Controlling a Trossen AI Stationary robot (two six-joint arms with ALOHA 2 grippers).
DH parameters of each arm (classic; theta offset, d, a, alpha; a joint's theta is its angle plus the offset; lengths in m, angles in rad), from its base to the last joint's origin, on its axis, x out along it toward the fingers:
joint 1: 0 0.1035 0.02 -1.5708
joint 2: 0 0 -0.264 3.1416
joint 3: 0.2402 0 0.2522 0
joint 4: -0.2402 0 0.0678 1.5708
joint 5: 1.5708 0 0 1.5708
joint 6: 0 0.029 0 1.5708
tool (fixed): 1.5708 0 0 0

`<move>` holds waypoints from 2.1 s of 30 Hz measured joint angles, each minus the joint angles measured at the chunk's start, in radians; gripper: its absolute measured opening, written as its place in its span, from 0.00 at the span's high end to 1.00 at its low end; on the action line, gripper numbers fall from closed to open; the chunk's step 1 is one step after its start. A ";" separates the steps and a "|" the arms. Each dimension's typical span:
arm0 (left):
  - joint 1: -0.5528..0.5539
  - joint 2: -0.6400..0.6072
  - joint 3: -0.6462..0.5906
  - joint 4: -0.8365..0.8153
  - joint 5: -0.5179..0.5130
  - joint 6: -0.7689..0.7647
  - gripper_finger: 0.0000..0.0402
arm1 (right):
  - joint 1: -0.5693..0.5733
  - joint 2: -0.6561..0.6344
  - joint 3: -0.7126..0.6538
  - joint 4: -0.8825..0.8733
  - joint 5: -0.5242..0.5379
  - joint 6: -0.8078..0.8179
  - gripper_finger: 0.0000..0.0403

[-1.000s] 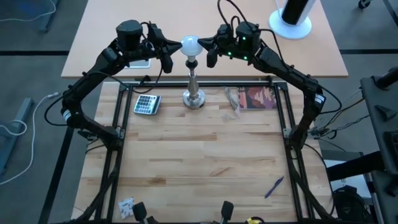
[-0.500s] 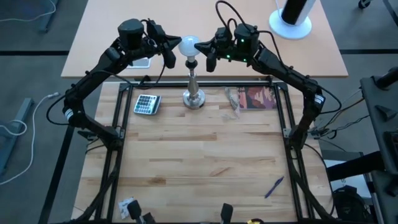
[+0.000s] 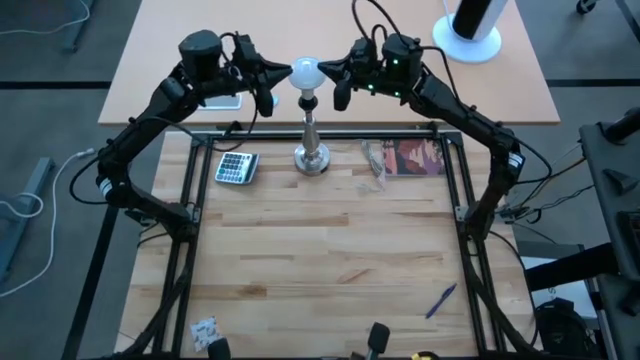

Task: Screw lightbulb
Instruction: Insert the lightbulb into the table lamp

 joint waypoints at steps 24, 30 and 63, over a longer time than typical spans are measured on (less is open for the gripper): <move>-0.005 0.025 0.002 -0.079 -0.066 0.055 0.95 | 0.002 0.016 -0.035 0.018 -0.017 0.035 1.00; -0.004 0.026 0.001 -0.063 -0.075 0.060 0.95 | 0.006 0.017 -0.035 0.015 -0.045 0.052 1.00; -0.003 0.002 -0.004 -0.098 -0.006 0.035 0.95 | -0.005 0.015 0.002 0.000 0.001 0.007 1.00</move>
